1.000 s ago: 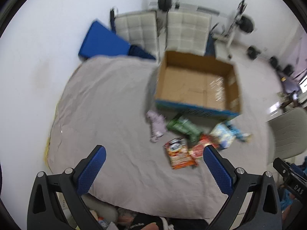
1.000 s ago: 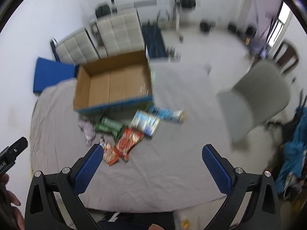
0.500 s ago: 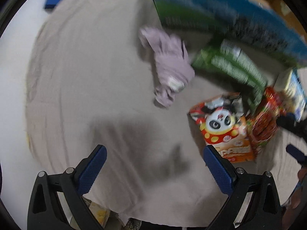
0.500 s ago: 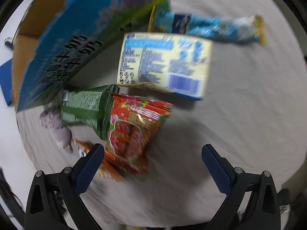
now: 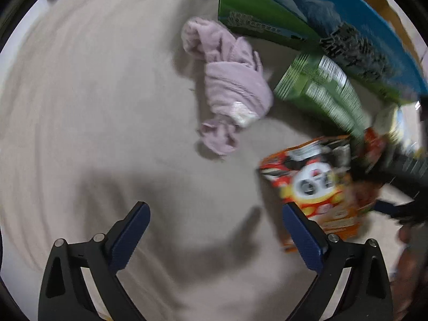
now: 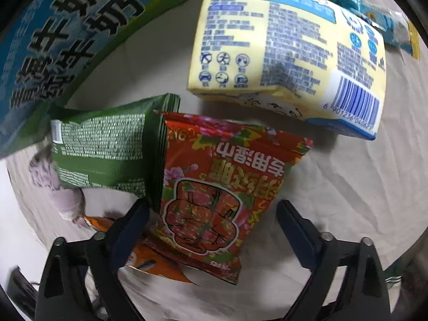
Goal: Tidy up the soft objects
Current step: 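Grasp the red snack bag with the right tool while the left grasps the panda bag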
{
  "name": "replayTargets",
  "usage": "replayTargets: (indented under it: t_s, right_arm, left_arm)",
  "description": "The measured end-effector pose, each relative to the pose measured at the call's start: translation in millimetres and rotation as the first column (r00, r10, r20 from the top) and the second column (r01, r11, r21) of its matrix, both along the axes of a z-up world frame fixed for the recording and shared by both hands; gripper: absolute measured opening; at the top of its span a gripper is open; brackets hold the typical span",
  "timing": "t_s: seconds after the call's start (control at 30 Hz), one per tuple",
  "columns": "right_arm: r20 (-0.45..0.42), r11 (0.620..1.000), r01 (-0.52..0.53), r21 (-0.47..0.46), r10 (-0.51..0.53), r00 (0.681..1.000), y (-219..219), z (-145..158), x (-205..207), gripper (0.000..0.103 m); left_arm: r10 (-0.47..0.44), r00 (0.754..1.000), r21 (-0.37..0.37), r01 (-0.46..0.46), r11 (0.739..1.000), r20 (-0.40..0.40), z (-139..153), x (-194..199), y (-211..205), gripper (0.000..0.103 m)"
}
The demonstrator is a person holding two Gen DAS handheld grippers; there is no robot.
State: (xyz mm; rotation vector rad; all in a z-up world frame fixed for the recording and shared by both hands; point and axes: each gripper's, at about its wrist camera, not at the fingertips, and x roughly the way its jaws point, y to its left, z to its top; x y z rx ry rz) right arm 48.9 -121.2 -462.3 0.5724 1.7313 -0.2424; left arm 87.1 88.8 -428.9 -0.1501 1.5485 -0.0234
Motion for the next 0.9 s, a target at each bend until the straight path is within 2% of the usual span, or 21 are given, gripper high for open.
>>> replayTargets:
  t_s: [0.03, 0.1, 0.17, 0.23, 0.3, 0.43, 0.67, 0.73, 0.8, 0.87, 0.9]
  right_arm:
    - [-0.009, 0.999, -0.034, -0.004, 0.034, 0.999, 2.4, -0.2, -0.5, 0.084]
    - [-0.024, 0.993, -0.119, -0.013, 0.119, 0.993, 4.4, 3.6, -4.5, 0.06]
    - [-0.025, 0.982, -0.19, -0.014, 0.19, 0.981, 4.6, 7.0, -7.7, 0.053]
    - [-0.048, 0.967, -0.25, -0.049, 0.248, 0.968, -0.2, 6.3, -15.4, 0.052]
    - [-0.057, 0.954, -0.288, -0.086, 0.284, 0.957, -5.2, 5.6, -20.6, 0.052]
    - [-0.076, 0.949, -0.305, -0.08, 0.299, 0.951, -14.3, 0.3, -26.2, 0.053]
    - [-0.059, 0.964, -0.257, -0.072, 0.253, 0.966, -23.6, -5.4, -25.8, 0.057]
    - [-0.064, 0.967, -0.243, -0.073, 0.238, 0.969, -25.6, -11.6, -20.7, 0.059]
    - [-0.057, 0.965, -0.245, -0.093, 0.241, 0.969, -40.7, -7.2, -13.8, 0.06]
    - [-0.06, 0.959, -0.263, -0.107, 0.258, 0.964, -39.9, -9.3, -15.5, 0.056]
    - [-0.064, 0.953, -0.282, -0.113, 0.277, 0.959, -33.2, -8.8, -15.0, 0.055]
  left_arm:
    - [0.027, 0.999, -0.022, -0.027, 0.999, -0.019, -0.7, 0.2, 1.0, 0.101]
    - [0.06, 0.998, -0.078, -0.063, 0.995, -0.036, 0.1, 0.2, 0.7, 0.101]
    - [0.078, 0.995, -0.134, -0.086, 0.987, -0.069, -4.9, 0.7, -3.5, 0.101]
    - [0.083, 0.992, -0.163, -0.097, 0.982, -0.091, -7.6, 2.9, -8.7, 0.101]
    - [0.082, 0.989, -0.155, -0.101, 0.983, -0.126, -8.3, 3.6, -17.0, 0.101]
    - [0.068, 0.979, -0.156, -0.099, 0.983, -0.193, -10.5, 6.9, -41.6, 0.101]
    - [0.058, 0.965, -0.05, -0.073, 0.996, -0.257, -26.9, 19.9, -71.6, 0.1]
    - [0.027, 0.971, -0.001, -0.028, 1.0, -0.236, -25.1, 22.0, -78.6, 0.1]
    - [-0.02, 0.975, 0.028, 0.027, 0.999, -0.221, -21.9, 19.1, -79.8, 0.092]
    - [-0.096, 0.975, 0.065, 0.111, 0.992, -0.201, -18.2, 15.9, -96.2, 0.073]
    - [-0.131, 0.973, 0.079, 0.149, 0.986, -0.192, -13.3, 12.0, -95.8, 0.068]
